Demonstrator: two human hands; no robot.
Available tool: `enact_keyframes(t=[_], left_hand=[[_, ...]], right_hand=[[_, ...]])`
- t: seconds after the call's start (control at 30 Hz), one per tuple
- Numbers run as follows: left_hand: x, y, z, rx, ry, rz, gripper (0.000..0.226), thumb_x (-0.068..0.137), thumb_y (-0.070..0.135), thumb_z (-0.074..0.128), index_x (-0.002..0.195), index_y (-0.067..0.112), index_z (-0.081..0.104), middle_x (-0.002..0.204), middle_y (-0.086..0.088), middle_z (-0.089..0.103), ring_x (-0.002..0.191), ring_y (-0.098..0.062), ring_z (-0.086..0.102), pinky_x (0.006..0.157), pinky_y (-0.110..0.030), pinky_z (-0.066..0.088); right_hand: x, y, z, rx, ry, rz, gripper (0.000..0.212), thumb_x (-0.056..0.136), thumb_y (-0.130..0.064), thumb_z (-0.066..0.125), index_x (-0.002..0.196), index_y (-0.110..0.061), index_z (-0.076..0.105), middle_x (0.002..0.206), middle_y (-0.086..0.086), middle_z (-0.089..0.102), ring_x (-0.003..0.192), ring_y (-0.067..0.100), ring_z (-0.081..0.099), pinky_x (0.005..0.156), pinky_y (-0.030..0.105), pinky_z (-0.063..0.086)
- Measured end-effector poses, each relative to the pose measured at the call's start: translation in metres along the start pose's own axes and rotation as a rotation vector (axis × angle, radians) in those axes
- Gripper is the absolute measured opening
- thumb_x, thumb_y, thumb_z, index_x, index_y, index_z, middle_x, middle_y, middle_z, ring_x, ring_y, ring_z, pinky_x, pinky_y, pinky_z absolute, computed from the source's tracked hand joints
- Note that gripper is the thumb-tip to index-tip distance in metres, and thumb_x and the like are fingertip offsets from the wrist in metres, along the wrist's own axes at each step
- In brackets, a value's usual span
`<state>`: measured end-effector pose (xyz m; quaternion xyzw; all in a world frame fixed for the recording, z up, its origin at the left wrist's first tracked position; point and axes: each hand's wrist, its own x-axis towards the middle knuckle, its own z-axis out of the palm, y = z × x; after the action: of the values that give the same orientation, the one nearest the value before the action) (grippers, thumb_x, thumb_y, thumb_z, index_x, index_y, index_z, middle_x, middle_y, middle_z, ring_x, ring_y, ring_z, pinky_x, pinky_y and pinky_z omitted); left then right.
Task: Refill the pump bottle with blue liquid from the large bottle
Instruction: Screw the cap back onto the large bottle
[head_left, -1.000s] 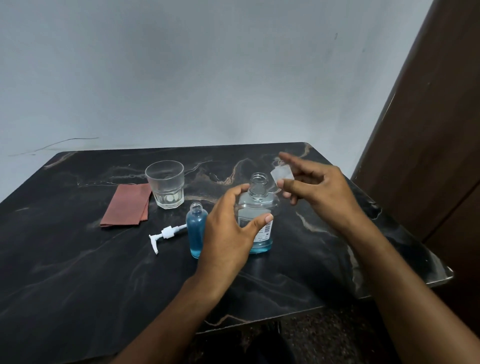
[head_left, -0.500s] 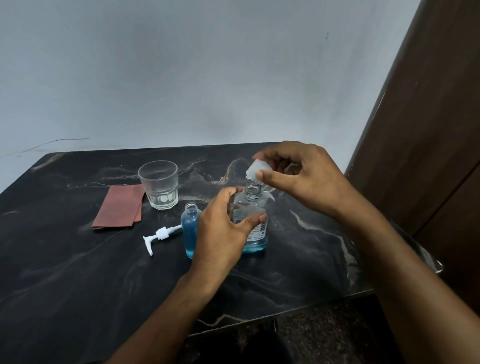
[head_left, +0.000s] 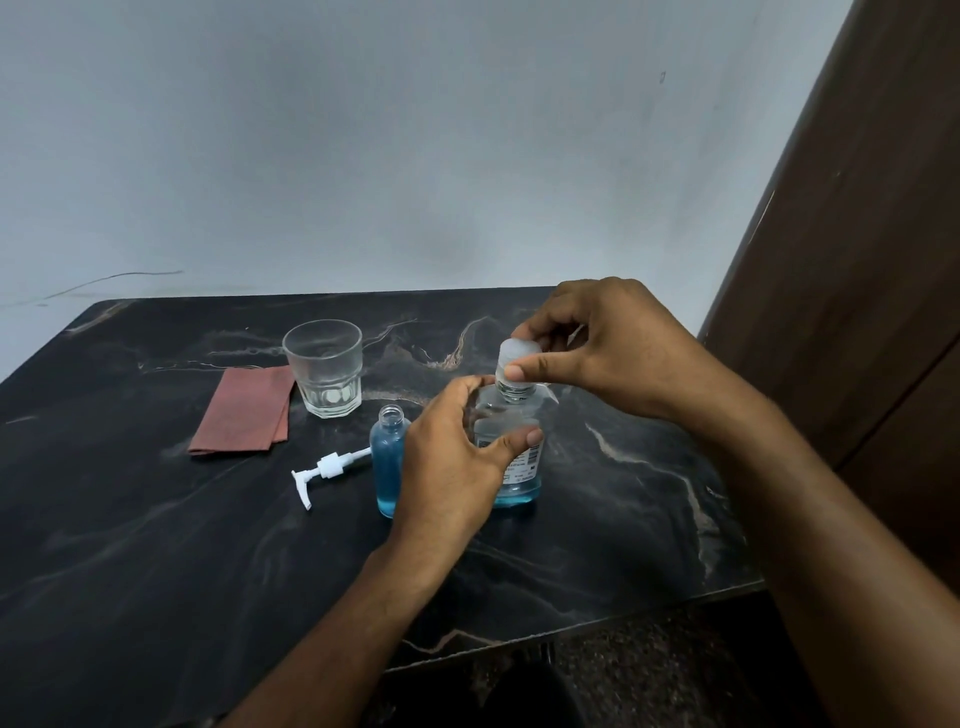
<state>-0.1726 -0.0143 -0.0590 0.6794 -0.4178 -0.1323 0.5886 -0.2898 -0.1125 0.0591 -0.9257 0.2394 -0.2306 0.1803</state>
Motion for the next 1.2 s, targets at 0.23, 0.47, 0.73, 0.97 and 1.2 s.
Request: enact_keyframes(t=[0.23,0.47,0.73,0.97,1.2], left_hand=[[0.000,-0.002,0.000,0.058,-0.001,-0.002,0.061,0.073,0.042,0.087,0.127,0.032,0.059,0.117,0.011,0.071,0.108,-0.005,0.067,0.092,-0.029,0.058],[0.001,-0.001,0.000,0.017,-0.015,-0.001,0.054,0.072,0.039,0.088,0.118,0.033,0.062,0.107,0.014,0.073,0.098,0.003,0.068,0.083,-0.017,0.056],[0.000,-0.002,0.000,0.030,-0.010,0.014,0.051,0.072,0.040,0.088,0.111,0.045,0.055,0.107,0.016,0.072,0.099,0.003,0.068,0.084,-0.019,0.056],[0.000,-0.006,-0.001,0.043,-0.005,0.071,0.057,0.073,0.041,0.087,0.123,0.034,0.061,0.112,0.016,0.071,0.100,0.004,0.067,0.085,-0.021,0.059],[-0.013,-0.015,-0.004,-0.021,-0.066,0.037,0.095,0.079,0.028,0.086,0.157,0.031,0.034,0.145,0.008,0.060,0.131,-0.002,0.057,0.110,-0.032,0.050]], right_hand=[[0.002,-0.005,0.009,-0.298,0.026,0.043,0.063,0.062,-0.083,0.059,0.076,-0.022,0.063,0.076,-0.007,0.060,0.068,0.008,0.056,0.057,0.027,0.043],[-0.004,-0.001,0.000,-0.065,0.009,0.008,0.040,0.078,-0.050,0.078,0.113,-0.031,0.072,0.097,-0.014,0.065,0.084,0.002,0.061,0.072,0.020,0.049],[-0.002,0.001,0.012,0.018,0.053,0.052,0.030,0.074,-0.048,0.082,0.090,-0.025,0.070,0.075,-0.013,0.066,0.076,-0.003,0.061,0.057,0.007,0.046],[-0.005,0.011,0.016,0.004,-0.017,0.046,0.057,0.064,-0.056,0.083,0.110,-0.032,0.061,0.088,-0.014,0.064,0.076,-0.006,0.059,0.059,0.009,0.046],[-0.008,0.026,0.024,0.159,-0.164,0.083,0.049,0.064,-0.052,0.082,0.103,-0.024,0.074,0.096,-0.007,0.075,0.089,0.011,0.069,0.082,0.043,0.058]])
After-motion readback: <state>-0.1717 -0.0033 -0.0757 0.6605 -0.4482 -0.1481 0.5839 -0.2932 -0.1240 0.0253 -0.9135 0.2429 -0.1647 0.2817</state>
